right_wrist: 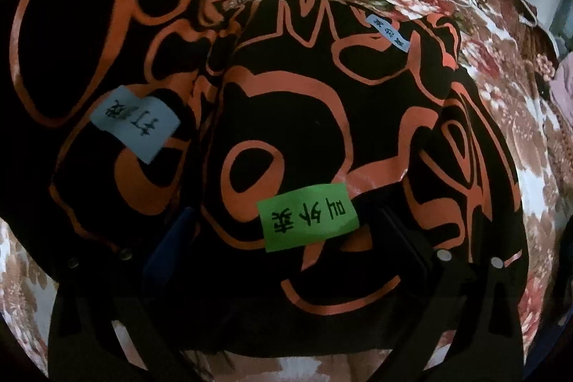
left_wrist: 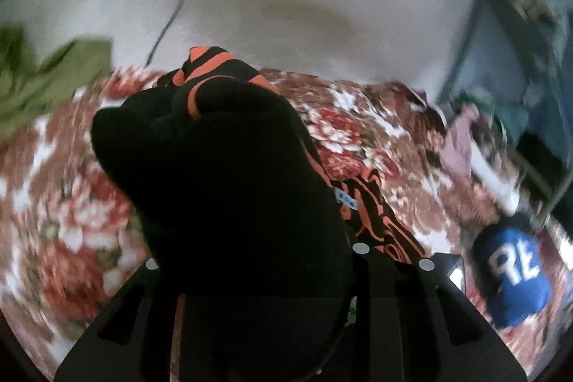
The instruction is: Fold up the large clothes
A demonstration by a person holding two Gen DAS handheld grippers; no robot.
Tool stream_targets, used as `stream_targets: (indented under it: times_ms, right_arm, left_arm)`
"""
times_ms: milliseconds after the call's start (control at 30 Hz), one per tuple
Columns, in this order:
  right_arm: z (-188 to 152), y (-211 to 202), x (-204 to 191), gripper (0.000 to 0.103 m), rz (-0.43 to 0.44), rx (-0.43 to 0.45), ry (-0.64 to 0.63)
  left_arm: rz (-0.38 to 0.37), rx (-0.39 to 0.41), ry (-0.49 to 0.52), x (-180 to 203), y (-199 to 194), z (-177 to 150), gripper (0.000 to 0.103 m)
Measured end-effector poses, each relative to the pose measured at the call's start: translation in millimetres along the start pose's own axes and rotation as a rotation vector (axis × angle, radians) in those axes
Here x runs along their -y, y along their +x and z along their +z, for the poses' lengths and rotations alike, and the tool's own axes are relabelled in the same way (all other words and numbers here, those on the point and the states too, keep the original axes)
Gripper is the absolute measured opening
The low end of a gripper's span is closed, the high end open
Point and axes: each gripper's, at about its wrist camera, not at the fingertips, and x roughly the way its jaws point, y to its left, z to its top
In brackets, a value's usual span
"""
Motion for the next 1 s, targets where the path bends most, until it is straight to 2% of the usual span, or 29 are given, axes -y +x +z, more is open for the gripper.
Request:
stream_targets:
  times_ms: [100, 267, 400, 500, 733, 800, 1000]
  right_arm:
    - [-4.1, -8.3, 9.1, 0.098, 0.036, 0.011, 0.027]
    - [-23.7, -36.7, 26.3, 0.098, 0.072, 0.041, 0.037]
    - [-42.0, -53.1, 43.2, 0.098, 0.054, 0.028, 0.046]
    - [-56.8, -65.9, 71.8, 0.098, 0.021, 0.023, 0.09]
    - [-92.8, -94.1, 173.2, 0.098, -0.108, 0.01, 0.257]
    - [-96.0, -102.9, 196.1, 0.098, -0.15, 0.019, 0.282]
    - [-95.9, -130.5, 245.6, 0.098, -0.218, 0.061, 0.327]
  left_arm:
    - [0.004, -0.009, 0.131, 37.0, 6.6, 4.4, 0.028]
    - [0.036, -0.035, 0.28, 77.9, 20.3, 10.2, 0.028]
    - [0.067, -0.076, 0.392, 111.1, 37.8, 6.7, 0.028]
    - [0.094, -0.117, 0.492, 140.1, 53.5, -1.6, 0.028]
    - [0.176, -0.259, 0.752, 204.1, 101.2, -40.4, 0.028]
    - [0.214, -0.307, 0.869, 220.2, 117.1, -64.6, 0.028]
    - [0.276, -0.367, 1.091, 242.8, 143.3, -126.9, 0.03]
